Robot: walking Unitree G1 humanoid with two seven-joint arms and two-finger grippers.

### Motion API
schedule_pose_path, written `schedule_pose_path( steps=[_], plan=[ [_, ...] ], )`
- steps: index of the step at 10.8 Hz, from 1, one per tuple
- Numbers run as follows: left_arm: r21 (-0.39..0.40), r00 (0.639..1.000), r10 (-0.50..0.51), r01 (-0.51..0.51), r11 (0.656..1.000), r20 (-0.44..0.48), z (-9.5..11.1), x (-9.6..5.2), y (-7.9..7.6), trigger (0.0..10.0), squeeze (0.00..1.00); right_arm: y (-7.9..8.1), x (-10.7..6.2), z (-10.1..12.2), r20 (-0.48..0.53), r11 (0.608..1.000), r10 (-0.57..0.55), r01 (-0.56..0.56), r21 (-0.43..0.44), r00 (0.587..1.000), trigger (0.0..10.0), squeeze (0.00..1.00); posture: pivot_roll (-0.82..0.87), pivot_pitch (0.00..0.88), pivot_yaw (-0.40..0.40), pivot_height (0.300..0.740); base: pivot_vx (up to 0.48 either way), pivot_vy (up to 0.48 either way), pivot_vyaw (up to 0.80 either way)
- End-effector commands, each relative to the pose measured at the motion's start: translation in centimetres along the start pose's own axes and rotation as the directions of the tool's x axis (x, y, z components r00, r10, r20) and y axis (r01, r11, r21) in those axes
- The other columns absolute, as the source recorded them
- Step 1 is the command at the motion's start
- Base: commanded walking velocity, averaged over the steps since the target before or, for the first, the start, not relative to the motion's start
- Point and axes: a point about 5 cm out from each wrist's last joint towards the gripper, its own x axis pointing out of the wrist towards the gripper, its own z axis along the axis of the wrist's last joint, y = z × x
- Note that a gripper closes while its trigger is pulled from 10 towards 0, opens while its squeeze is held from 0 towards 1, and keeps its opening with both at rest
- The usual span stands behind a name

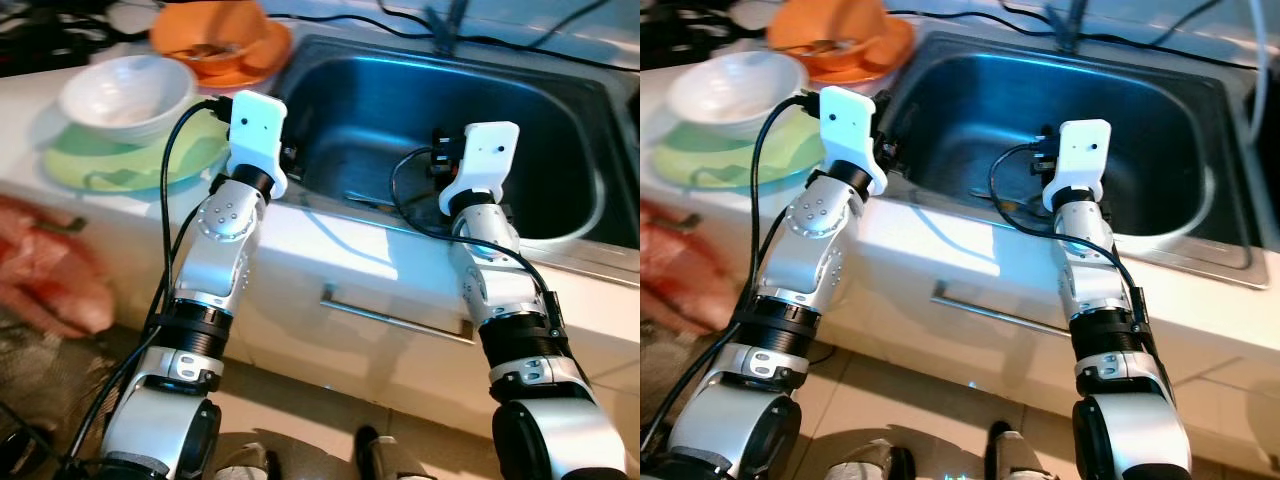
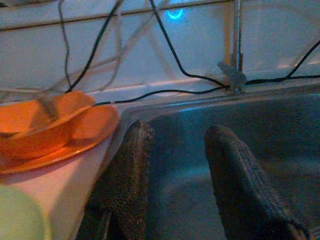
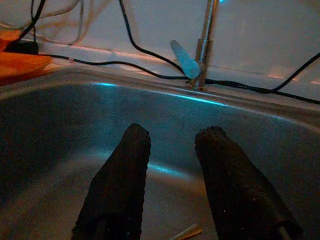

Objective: Kitchen organization

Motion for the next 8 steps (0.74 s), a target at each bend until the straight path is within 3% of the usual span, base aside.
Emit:
schedule_pose_path(
  steps=[1,3,5,7,8],
  plan=[
    [0.017,1.0,0.0,0.0,1.0,0.009,0.39,-0.03,0.28,10.0,0.0,0.28,-0.03,0.14,-0.003,1.0,0.005,-0.005,0.012,1.0,10.0,0.0,0.02,0.146,0.008,0.74,0.0,0.48,0.0],
    [0.015,1.0,-0.002,0.002,1.0,0.005,0.33,-0.05,0.26,10.0,0.0,0.34,-0.03,0.12,-0.003,1.0,0.005,-0.005,0.002,1.0,10.0,0.0,0.02,0.146,0.008,0.74,0.0,0.48,-0.8],
    [0.013,1.0,-0.004,0.004,1.0,0.002,0.23,-0.09,0.1,10.0,0.0,0.3,-0.07,0.0,-0.011,1.0,-0.001,0.001,-0.004,1.0,10.0,0.0,0.02,0.148,0.006,0.74,0.0,0.426,0.0],
    [0.029,1.0,-0.009,0.009,1.0,0.009,0.25,-0.16,0.06,10.0,0.0,0.31,-0.05,-0.07,-0.02,1.0,-0.005,0.005,0.002,1.0,10.0,0.0,0.02,0.148,0.006,0.74,0.0,0.0,0.0],
    [0.029,1.0,-0.012,0.011,1.0,0.013,0.34,-0.17,0.04,10.0,0.0,0.32,-0.03,-0.1,-0.024,1.0,-0.006,0.006,0.004,1.0,10.0,0.0,0.02,0.148,0.004,0.74,0.0,0.0,-0.8]
  ],
)
